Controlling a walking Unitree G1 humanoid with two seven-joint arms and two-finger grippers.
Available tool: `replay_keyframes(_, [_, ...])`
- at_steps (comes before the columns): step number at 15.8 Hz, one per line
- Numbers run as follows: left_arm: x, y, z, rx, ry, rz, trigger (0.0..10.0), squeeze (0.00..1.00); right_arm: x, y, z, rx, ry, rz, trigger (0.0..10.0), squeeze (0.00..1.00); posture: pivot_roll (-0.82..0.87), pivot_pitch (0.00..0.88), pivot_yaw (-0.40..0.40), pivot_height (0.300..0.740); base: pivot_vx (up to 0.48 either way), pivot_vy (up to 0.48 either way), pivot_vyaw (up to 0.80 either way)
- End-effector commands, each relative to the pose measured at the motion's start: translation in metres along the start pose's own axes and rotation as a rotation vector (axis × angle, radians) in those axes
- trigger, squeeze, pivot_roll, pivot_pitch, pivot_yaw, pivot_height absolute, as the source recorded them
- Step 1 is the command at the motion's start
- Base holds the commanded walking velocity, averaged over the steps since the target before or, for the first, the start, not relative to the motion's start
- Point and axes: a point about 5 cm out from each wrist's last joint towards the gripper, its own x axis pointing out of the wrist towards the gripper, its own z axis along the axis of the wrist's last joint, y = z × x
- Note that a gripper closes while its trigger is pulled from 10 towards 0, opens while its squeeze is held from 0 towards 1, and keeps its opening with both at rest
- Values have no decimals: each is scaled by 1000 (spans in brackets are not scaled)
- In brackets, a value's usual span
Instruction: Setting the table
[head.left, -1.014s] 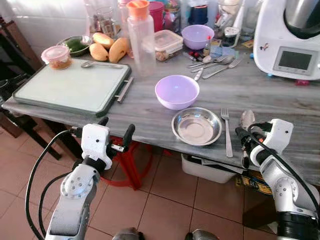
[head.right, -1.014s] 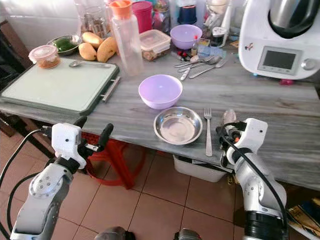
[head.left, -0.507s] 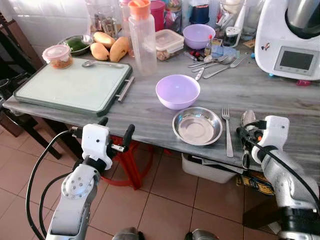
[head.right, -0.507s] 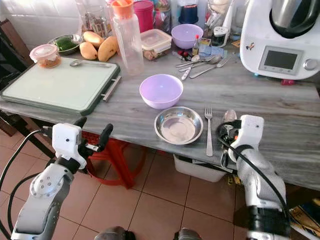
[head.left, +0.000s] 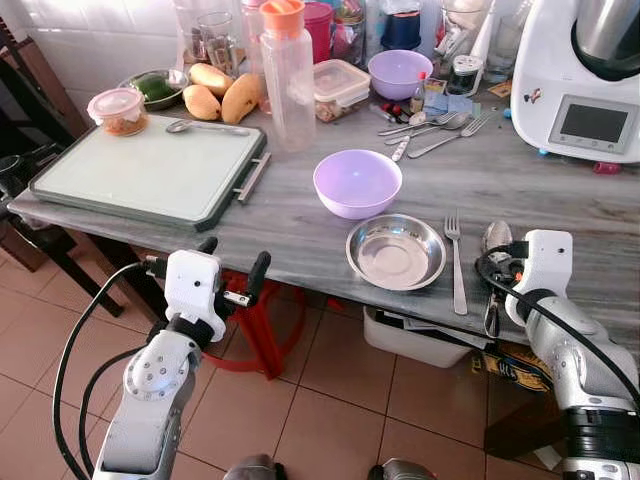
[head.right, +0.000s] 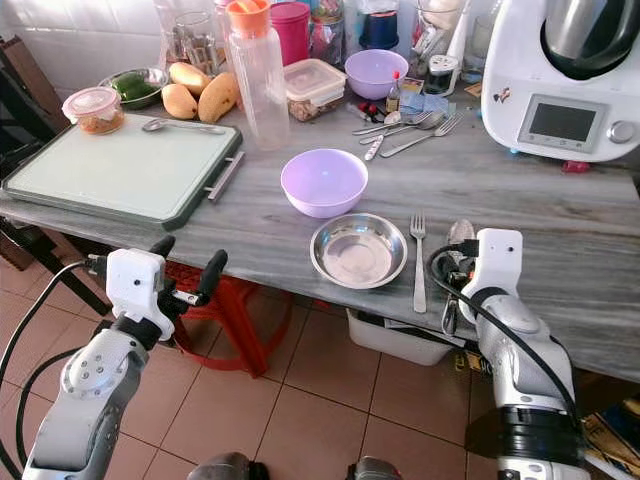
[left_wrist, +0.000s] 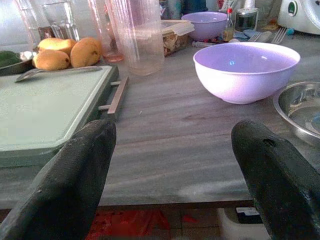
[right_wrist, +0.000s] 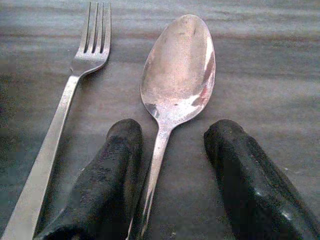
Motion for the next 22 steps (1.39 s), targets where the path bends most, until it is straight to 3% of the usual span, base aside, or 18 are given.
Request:
replay_keyframes(1, [-2,-1,3,7,-2,-4,10000,0,1,-1,-25,9,126,-4,0,0,19,45,69,740,0,0,0])
replay_keyframes(12, [-2,-2,3,4,-1,-1,10000,0,9,-5,-22,24,113,-16,0,0,22,49,66,740,0,0,0])
replay_keyframes(22, [-3,-3,3,7,-5,-2,10000,0,25,2,-10,66,70,-26,0,0,34,49,67,740,0,0,0])
